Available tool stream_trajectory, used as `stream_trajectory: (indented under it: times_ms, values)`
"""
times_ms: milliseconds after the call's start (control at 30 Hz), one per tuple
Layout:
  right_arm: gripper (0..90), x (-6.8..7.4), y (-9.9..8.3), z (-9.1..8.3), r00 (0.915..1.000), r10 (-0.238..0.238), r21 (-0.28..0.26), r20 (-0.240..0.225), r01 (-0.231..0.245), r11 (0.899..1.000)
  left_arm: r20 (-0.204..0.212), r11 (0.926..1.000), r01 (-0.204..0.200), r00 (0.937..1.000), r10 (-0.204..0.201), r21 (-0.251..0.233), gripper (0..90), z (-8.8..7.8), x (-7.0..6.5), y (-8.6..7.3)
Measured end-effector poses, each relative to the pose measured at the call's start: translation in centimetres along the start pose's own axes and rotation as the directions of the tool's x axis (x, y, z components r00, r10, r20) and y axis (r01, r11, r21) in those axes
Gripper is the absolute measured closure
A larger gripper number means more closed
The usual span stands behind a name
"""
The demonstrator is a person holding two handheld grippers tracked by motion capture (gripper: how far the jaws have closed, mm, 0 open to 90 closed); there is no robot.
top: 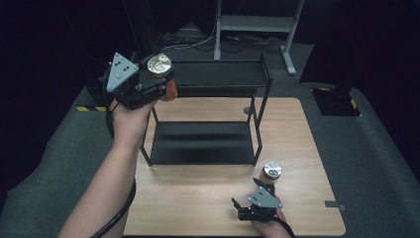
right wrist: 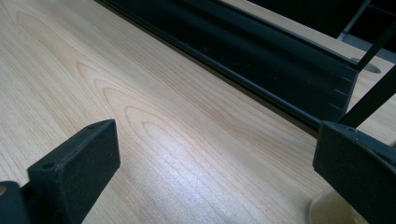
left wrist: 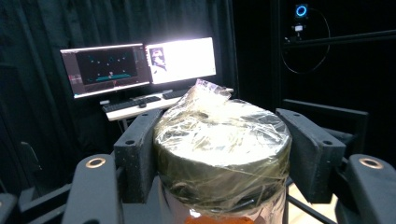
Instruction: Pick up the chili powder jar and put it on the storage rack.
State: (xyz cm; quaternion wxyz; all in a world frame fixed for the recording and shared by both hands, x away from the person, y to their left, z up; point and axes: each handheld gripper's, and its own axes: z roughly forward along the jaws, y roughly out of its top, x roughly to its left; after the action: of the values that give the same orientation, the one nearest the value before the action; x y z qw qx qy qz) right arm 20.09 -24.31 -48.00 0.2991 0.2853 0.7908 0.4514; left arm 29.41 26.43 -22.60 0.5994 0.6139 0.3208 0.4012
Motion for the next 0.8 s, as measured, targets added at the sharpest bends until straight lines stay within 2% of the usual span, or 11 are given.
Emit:
stream_trajectory:
  times_ms: [400, 800]
  values:
    - [0.0, -0.1, -0.1, 0.0, 1.0000, 0.003, -0.003, -0.003, -0.003, 1.000, -0.031, 0.9999, -0.013, 0.9994, 0.013, 0.001, 34.6, 2.3, 0.1, 0.6]
    - [0.0, -0.2, -0.1, -0.1, 1.0000, 0.008, -0.007, -0.006, -0.008, 1.000, -0.061, 0.9998, -0.007, 0.9981, 0.008, 0.018, 34.6, 4.6, 0.4, 0.8]
